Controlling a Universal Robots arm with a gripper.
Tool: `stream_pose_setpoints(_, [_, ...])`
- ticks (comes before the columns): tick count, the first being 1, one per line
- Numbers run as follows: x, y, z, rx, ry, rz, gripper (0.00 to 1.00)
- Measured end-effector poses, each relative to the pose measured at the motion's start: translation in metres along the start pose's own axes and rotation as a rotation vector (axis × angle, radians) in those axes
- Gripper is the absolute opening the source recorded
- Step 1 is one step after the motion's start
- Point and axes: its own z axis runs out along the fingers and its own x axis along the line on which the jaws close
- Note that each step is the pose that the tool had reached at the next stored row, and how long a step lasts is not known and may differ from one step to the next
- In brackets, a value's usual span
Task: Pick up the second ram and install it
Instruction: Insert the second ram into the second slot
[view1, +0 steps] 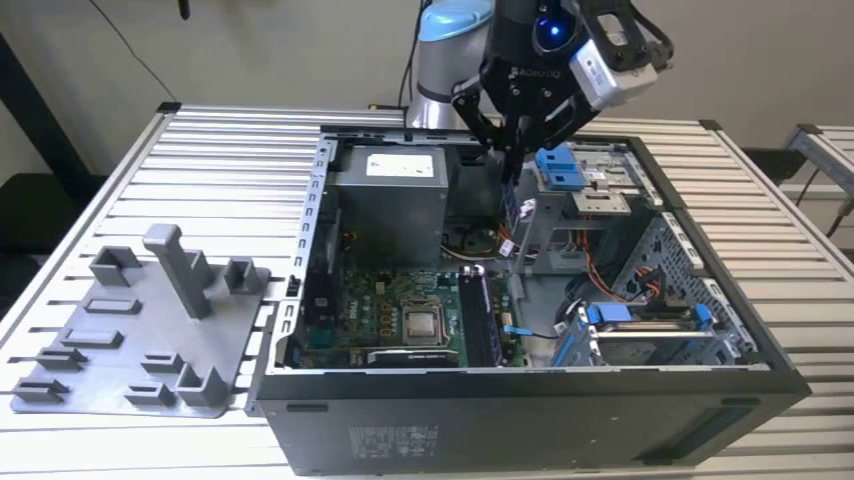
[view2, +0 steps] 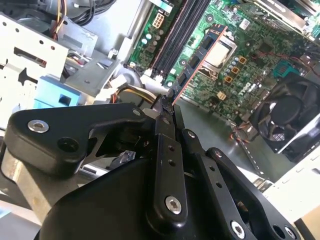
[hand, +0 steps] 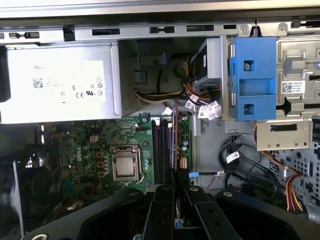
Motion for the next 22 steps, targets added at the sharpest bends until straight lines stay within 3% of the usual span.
stream_pose_setpoints(22, [-0.0002,0.0,0.0069,0.0,0.0,0.0,0.14])
